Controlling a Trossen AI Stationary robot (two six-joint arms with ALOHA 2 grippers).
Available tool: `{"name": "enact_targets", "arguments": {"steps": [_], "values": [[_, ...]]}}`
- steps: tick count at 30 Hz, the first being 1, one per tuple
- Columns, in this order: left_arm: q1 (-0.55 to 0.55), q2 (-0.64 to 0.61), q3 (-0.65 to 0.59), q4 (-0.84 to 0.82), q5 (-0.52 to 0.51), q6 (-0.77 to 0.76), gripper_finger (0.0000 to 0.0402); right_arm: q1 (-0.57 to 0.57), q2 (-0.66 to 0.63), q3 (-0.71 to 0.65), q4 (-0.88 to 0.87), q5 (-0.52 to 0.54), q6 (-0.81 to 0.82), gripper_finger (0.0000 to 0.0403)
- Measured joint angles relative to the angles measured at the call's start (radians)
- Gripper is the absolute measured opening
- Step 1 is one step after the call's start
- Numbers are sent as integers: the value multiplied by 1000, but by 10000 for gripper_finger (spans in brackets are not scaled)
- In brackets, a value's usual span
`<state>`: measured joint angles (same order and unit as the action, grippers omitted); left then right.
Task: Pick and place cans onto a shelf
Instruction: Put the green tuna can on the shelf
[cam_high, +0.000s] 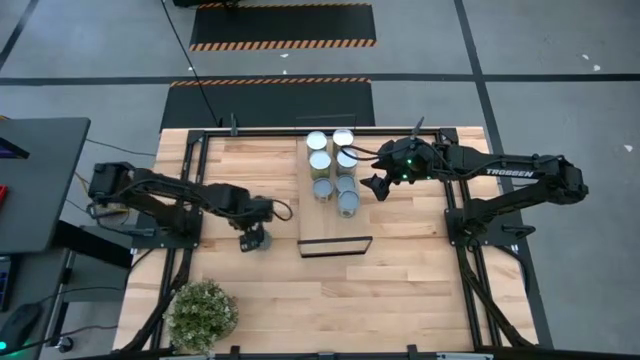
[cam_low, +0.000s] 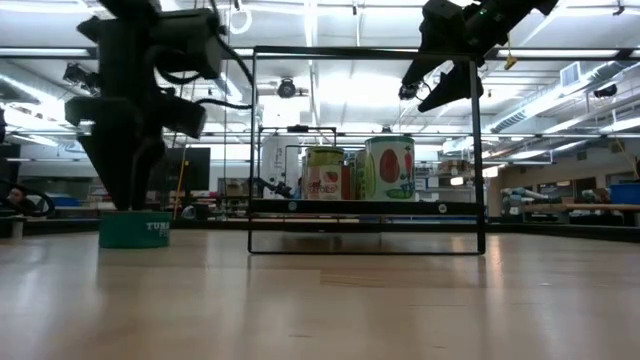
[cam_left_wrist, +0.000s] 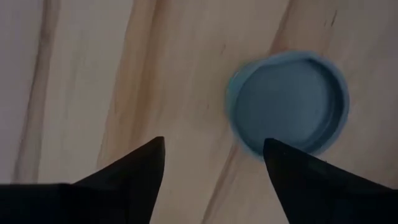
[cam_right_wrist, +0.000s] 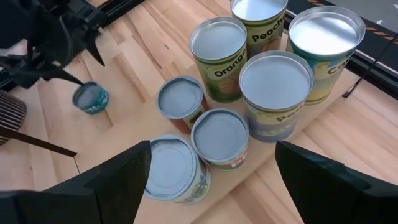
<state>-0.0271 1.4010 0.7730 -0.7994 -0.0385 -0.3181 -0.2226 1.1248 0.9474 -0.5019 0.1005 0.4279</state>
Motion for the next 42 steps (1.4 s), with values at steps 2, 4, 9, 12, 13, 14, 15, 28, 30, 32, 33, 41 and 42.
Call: {"name": "enact_targets", "arguments": {"steps": [2,4,9,12,13,14,15,28,30,32,33,41,42], "values": [[3,-38,-15,2,3,-36,275,0,2,0,0,0,-1,350],[3,-70,-14,3,4,-38,275,0,2,0,2,1,-1,350],[-9,-124,6,5,63,-22,276,0,2,0,7,1,-3,350],[-41,-119,5,-34,69,-15,277,-2,2,0,9,2,-5,350],[-53,-111,5,-44,70,-24,277,-2,2,0,10,2,-5,350],[-66,-98,5,-50,70,-39,278,-2,2,0,10,2,-5,350],[-79,-85,5,-61,70,-42,281,-2,2,0,11,4,-5,350],[-139,98,5,41,71,-125,354,-2,2,0,40,9,16,350],[-138,113,5,84,45,-132,355,-2,2,0,47,9,22,350],[-138,121,5,118,11,-135,355,-1,2,0,53,10,23,350],[-138,122,5,133,-12,-138,355,0,2,0,55,10,25,350],[-137,124,5,224,-46,-142,350,0,2,0,56,5,34,350],[-137,124,5,225,-47,-141,347,0,2,0,57,3,34,350]]}}
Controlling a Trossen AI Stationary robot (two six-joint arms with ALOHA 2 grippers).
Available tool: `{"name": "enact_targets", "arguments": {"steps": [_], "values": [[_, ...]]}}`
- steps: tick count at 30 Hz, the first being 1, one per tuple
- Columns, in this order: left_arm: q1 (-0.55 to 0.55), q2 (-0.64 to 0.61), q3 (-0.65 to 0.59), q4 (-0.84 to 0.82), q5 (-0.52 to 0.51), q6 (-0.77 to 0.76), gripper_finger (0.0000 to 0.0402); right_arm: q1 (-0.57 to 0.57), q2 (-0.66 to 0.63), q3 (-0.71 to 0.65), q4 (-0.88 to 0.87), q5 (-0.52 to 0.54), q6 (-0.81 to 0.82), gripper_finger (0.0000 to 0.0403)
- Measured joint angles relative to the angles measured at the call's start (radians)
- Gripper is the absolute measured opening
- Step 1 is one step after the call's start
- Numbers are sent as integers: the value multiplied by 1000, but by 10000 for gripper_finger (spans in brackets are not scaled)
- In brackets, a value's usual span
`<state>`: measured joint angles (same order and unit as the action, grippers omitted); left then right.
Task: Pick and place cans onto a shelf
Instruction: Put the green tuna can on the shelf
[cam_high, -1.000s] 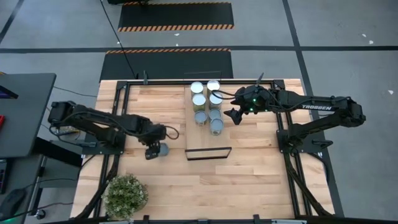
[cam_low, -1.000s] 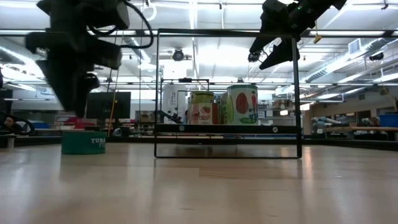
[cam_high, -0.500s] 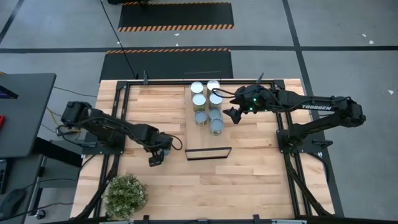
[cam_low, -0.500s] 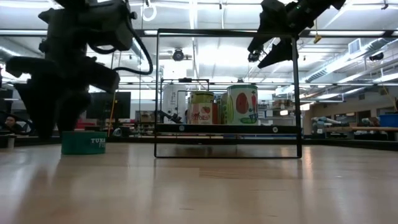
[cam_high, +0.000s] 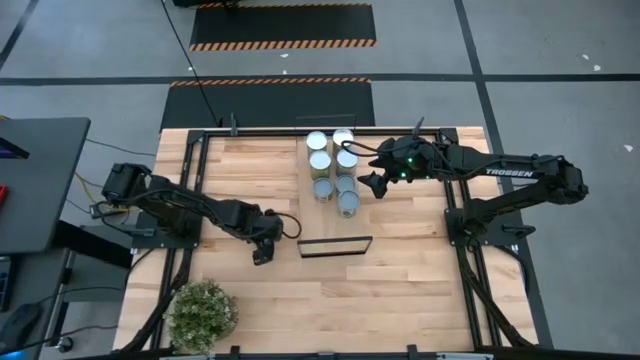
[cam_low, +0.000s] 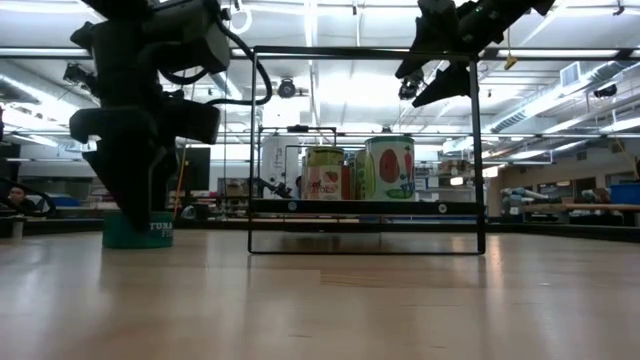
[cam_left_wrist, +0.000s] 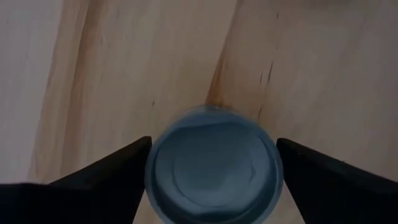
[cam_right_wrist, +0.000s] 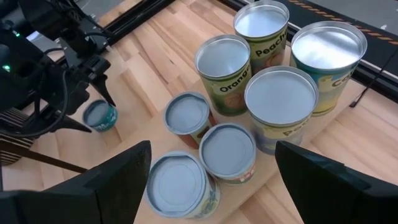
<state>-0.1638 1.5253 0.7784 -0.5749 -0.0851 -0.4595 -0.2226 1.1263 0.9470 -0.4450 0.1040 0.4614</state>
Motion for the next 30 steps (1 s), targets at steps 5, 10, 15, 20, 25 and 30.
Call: {"name": "enact_targets", "arguments": {"steps": [5,10,15,20,25,30], "values": [[0,20,-1,-1,0,15,321,0,0,0,1,0,0,350],[0,41,3,2,0,31,305,0,0,0,2,0,0,350],[12,34,27,-43,-1,43,302,0,0,0,2,-1,0,350],[57,11,103,-118,-10,119,301,0,0,0,3,-1,-4,350],[138,0,195,-162,-11,210,301,0,0,0,11,-1,-10,350],[226,0,301,-139,54,245,300,0,0,0,26,-1,-9,350]]}}
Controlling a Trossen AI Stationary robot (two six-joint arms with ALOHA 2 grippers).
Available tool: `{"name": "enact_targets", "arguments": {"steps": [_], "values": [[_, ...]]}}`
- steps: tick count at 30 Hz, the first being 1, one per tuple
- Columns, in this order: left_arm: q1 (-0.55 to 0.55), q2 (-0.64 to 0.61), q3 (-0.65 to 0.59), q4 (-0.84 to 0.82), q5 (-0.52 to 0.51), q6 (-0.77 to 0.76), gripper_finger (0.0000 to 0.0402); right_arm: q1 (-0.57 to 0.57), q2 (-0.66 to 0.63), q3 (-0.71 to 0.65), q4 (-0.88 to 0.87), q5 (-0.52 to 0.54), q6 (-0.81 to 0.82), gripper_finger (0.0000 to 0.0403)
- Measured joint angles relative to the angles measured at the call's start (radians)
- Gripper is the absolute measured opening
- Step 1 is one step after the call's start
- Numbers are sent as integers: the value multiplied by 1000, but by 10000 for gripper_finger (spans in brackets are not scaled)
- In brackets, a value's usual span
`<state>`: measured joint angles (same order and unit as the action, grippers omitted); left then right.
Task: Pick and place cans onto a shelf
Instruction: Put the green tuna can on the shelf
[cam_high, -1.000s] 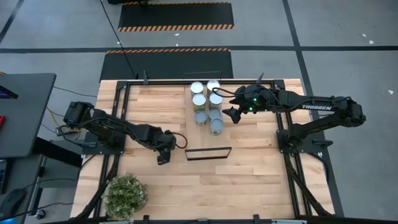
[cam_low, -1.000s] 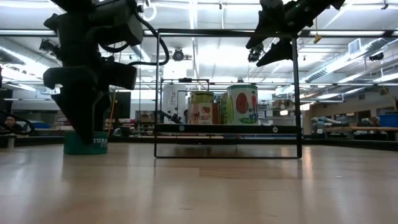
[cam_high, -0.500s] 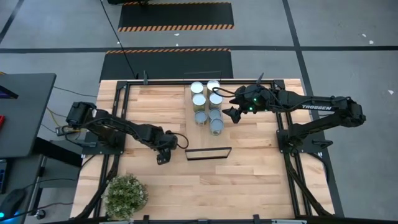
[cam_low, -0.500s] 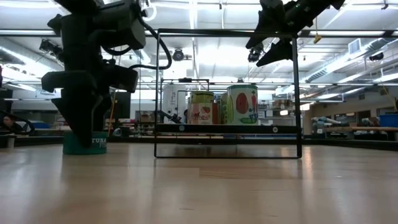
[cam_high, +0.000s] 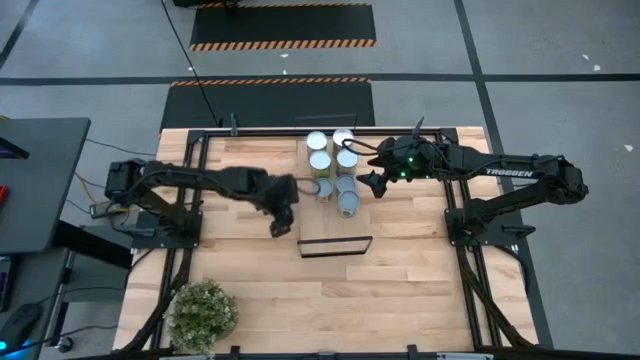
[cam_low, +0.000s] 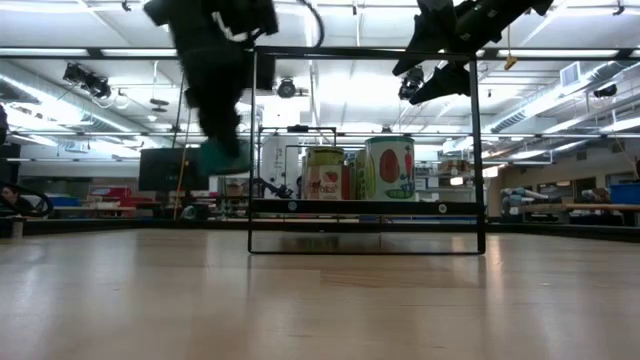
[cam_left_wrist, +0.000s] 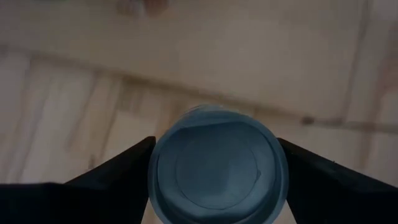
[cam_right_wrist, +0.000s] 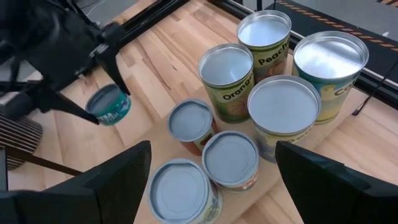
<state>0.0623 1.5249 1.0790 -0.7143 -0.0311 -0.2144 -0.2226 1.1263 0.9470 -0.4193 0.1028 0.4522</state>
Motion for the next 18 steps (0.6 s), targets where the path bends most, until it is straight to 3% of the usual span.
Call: {"name": "enact_targets", "arguments": {"steps": [8,18], "values": [[77,76,50,176,180,-24,300,-1,1,0,29,0,-2,350],[52,178,48,321,160,-58,315,-2,1,0,32,5,9,350]]}}
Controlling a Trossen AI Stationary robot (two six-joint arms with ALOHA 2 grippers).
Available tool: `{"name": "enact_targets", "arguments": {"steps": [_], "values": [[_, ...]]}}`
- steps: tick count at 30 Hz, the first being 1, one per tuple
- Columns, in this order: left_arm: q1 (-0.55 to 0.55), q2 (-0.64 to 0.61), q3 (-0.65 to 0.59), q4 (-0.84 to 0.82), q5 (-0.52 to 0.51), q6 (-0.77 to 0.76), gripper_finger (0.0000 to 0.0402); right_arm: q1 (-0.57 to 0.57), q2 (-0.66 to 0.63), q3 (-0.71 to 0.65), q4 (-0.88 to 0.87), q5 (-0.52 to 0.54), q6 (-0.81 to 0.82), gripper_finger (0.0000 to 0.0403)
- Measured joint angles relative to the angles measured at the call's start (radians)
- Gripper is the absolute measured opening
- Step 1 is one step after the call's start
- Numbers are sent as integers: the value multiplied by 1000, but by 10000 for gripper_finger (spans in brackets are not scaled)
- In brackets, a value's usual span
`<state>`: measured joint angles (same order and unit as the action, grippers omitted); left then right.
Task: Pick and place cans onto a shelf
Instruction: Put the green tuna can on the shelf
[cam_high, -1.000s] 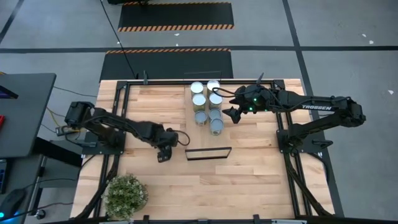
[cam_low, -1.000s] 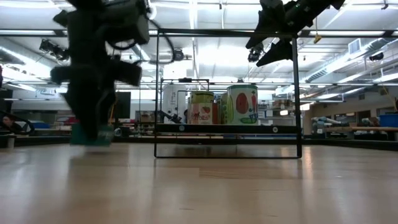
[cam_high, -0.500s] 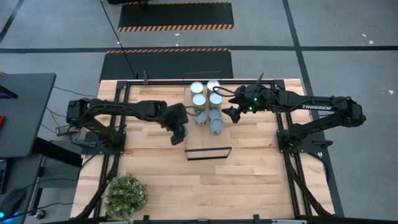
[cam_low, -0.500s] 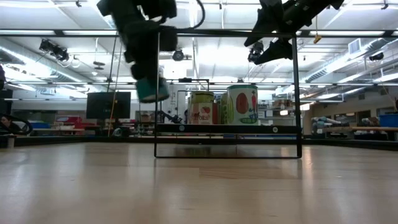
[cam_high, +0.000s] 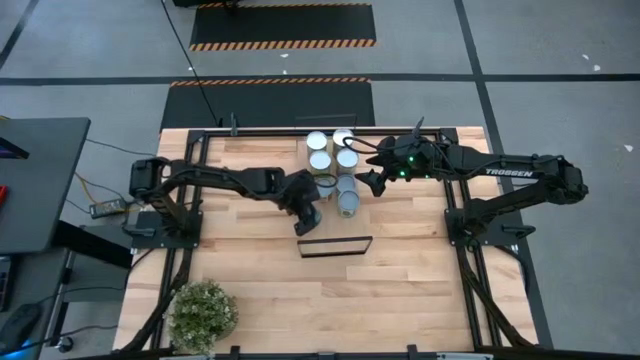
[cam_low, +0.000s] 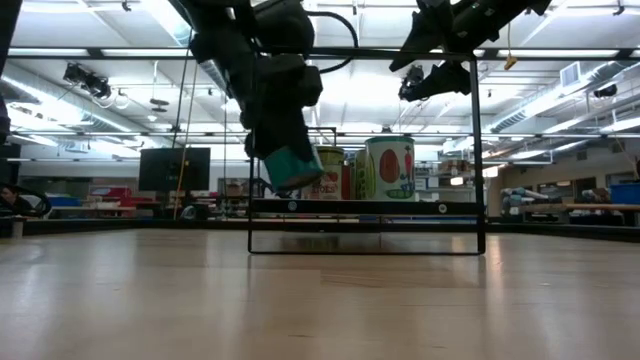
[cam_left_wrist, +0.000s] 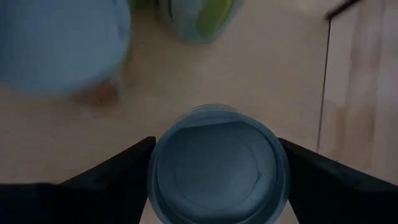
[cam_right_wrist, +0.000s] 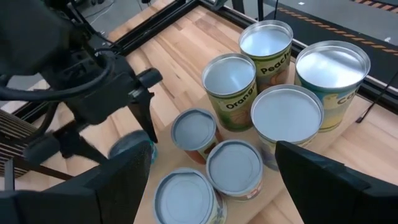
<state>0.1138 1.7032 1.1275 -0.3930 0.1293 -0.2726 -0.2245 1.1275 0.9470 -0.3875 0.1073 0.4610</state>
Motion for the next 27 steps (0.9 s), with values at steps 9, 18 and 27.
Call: {"name": "enact_targets", "arguments": {"steps": [9,18,27], "values": [[-63,6,0,35,-172,59,346,1,0,0,6,2,8,350],[-79,6,1,37,-200,51,391,1,1,0,6,3,11,350],[-79,-46,49,-68,-193,132,391,1,1,0,-1,3,11,350]]}}
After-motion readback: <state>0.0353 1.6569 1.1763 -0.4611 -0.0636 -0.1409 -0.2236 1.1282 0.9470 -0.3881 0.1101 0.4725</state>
